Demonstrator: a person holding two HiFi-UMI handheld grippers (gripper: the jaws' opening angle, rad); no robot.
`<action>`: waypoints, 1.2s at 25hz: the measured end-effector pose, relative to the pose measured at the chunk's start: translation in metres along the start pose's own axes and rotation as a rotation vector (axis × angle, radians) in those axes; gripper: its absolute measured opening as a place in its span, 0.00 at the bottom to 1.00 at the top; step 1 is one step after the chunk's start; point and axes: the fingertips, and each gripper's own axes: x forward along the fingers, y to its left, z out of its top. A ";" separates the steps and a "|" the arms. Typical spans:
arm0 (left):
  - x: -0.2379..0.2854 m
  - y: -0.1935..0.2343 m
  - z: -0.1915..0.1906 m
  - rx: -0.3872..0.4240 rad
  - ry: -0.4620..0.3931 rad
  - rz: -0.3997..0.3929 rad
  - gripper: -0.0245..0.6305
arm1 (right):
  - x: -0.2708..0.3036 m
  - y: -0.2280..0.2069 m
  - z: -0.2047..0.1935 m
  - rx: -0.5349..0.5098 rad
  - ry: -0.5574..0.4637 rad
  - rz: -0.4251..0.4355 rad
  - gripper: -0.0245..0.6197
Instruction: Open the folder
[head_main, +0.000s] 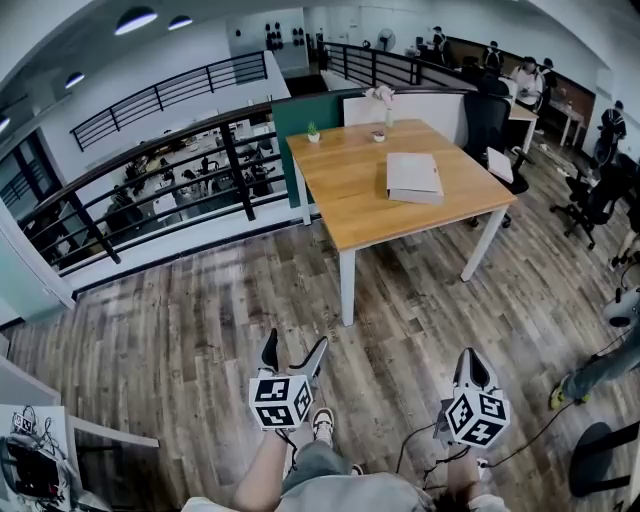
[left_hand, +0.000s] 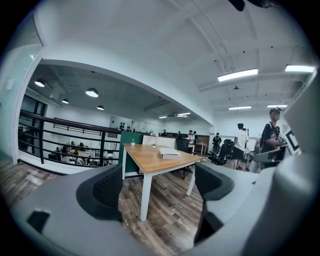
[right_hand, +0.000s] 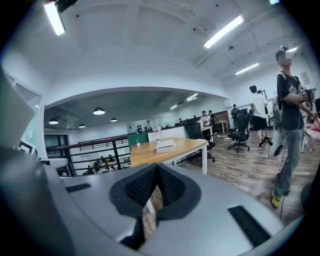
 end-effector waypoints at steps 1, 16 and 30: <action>0.008 0.002 0.000 -0.002 -0.001 -0.003 0.73 | 0.006 -0.001 0.000 0.000 0.001 -0.006 0.04; 0.163 0.070 0.047 -0.001 -0.009 -0.084 0.73 | 0.138 0.028 0.050 -0.010 -0.034 -0.100 0.04; 0.269 0.153 0.076 0.012 -0.006 -0.136 0.73 | 0.249 0.083 0.062 0.006 -0.039 -0.145 0.04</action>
